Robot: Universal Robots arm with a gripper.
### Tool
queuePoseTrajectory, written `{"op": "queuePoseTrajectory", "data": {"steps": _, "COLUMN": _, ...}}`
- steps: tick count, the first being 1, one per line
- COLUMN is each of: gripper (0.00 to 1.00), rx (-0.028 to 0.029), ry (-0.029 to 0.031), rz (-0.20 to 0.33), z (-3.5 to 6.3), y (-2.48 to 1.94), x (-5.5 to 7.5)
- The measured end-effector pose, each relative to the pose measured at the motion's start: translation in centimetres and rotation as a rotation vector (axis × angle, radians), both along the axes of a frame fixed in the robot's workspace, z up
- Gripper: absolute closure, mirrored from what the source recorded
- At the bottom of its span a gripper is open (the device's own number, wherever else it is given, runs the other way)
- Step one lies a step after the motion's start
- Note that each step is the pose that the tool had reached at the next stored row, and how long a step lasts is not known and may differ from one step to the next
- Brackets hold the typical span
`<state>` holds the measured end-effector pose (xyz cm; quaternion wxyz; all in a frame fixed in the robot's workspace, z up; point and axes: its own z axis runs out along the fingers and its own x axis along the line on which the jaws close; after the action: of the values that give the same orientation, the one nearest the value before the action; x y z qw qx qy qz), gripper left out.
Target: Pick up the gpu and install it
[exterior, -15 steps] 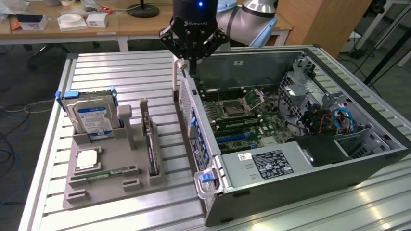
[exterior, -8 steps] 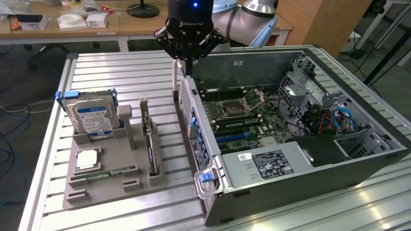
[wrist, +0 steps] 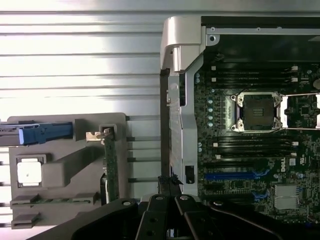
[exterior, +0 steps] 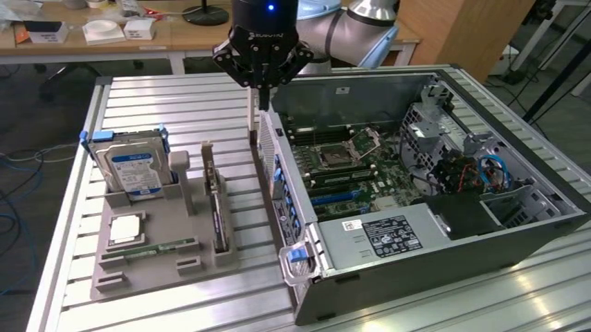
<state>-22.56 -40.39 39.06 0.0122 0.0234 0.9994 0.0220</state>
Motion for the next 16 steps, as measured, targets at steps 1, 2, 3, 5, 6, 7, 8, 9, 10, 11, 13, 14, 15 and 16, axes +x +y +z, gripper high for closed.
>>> {"op": "queuePoseTrajectory", "data": {"steps": 1, "gripper": 0.89, "rx": 0.0000, "ry": 0.0000, "rz": 0.001, "z": 0.00, "y": -0.01, "x": -0.2}}
{"op": "queuePoseTrajectory", "data": {"steps": 2, "gripper": 0.89, "rx": 0.0000, "ry": 0.0000, "rz": 0.002, "z": 0.00, "y": -0.02, "x": -0.3}}
{"op": "queuePoseTrajectory", "data": {"steps": 3, "gripper": 0.89, "rx": 0.0001, "ry": -0.0001, "rz": 0.003, "z": -0.01, "y": -0.04, "x": -0.5}}
{"op": "queuePoseTrajectory", "data": {"steps": 5, "gripper": 0.89, "rx": 0.0001, "ry": 0.0000, "rz": 0.004, "z": -0.01, "y": -0.06, "x": -0.8}}
{"op": "queuePoseTrajectory", "data": {"steps": 6, "gripper": 0.89, "rx": 0.0000, "ry": 0.0000, "rz": 0.005, "z": -0.01, "y": -0.07, "x": -1.0}}
{"op": "queuePoseTrajectory", "data": {"steps": 7, "gripper": 0.89, "rx": 0.0000, "ry": 0.0000, "rz": 0.006, "z": -0.01, "y": -0.08, "x": -1.2}}
{"op": "queuePoseTrajectory", "data": {"steps": 8, "gripper": 0.89, "rx": 0.0001, "ry": 0.0000, "rz": 0.007, "z": -0.02, "y": -0.09, "x": -1.3}}
{"op": "queuePoseTrajectory", "data": {"steps": 9, "gripper": 0.89, "rx": 0.0001, "ry": 0.0000, "rz": 0.007, "z": -0.02, "y": -0.10, "x": -1.4}}
{"op": "queuePoseTrajectory", "data": {"steps": 10, "gripper": 0.89, "rx": 0.0000, "ry": 0.0000, "rz": 0.008, "z": -0.02, "y": -0.11, "x": -1.6}}
{"op": "queuePoseTrajectory", "data": {"steps": 11, "gripper": 0.89, "rx": 0.0000, "ry": 0.0000, "rz": 0.009, "z": -0.02, "y": -0.13, "x": -1.7}}
{"op": "queuePoseTrajectory", "data": {"steps": 13, "gripper": 0.89, "rx": 0.0000, "ry": 0.0000, "rz": 0.011, "z": -0.01, "y": -0.15, "x": -1.9}}
{"op": "queuePoseTrajectory", "data": {"steps": 14, "gripper": 0.89, "rx": 0.0001, "ry": -0.0001, "rz": 0.011, "z": -0.02, "y": -0.16, "x": -2.0}}
{"op": "queuePoseTrajectory", "data": {"steps": 15, "gripper": 0.89, "rx": 0.0001, "ry": -0.0001, "rz": 0.012, "z": -0.02, "y": -0.18, "x": -2.1}}
{"op": "queuePoseTrajectory", "data": {"steps": 16, "gripper": 0.89, "rx": 0.0001, "ry": 0.0000, "rz": 0.013, "z": -0.02, "y": -0.19, "x": -2.2}}
